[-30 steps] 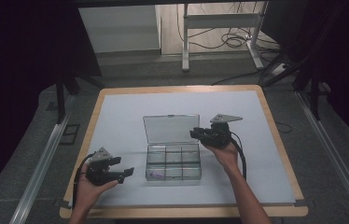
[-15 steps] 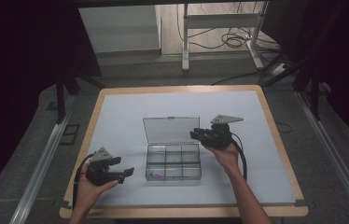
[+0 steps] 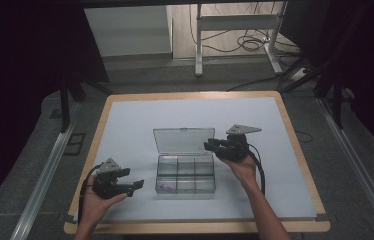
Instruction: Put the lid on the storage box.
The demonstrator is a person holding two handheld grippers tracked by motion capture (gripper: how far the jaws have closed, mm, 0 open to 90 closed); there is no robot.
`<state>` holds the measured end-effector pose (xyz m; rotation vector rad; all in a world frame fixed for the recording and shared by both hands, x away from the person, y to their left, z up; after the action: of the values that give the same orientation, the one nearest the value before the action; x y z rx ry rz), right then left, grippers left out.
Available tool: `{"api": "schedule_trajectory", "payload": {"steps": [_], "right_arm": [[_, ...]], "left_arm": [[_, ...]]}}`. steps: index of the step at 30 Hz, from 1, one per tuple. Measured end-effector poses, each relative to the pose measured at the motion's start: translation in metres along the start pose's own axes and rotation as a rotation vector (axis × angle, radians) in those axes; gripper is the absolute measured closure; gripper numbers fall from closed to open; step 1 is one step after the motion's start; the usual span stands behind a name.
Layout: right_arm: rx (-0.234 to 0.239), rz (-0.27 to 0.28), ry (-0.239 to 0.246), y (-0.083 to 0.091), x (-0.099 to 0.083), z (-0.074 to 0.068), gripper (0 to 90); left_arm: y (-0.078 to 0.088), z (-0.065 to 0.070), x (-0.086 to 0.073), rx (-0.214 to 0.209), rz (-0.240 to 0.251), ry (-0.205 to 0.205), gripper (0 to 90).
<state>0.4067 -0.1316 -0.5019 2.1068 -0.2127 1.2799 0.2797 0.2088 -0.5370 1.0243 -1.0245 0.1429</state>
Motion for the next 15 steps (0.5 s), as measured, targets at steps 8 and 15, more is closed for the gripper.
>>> {"api": "schedule_trajectory", "payload": {"steps": [8, 15], "right_arm": [[0.004, -0.002, 0.009, 0.0019, -0.0011, -0.0026, 66.0], [0.008, -0.007, 0.015, 0.0033, -0.0021, -0.0043, 65.1]], "left_arm": [[-0.0005, 0.0011, 0.0009, -0.002, 0.003, 0.000, 25.7], [-0.0010, 0.0032, 0.0030, 0.003, 0.008, 0.001, 26.4]]}}
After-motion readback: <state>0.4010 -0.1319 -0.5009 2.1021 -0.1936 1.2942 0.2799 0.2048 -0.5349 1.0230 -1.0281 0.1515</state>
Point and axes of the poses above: each handheld gripper's, and its own axes: y roughly backward along the jaws, x roughly out of its top, z roughly to its right, the point moved 4 cm from there along -y, roughly forward along the jaws, and after that the axes turned 6 degrees about -y, right-handed, at the moved point
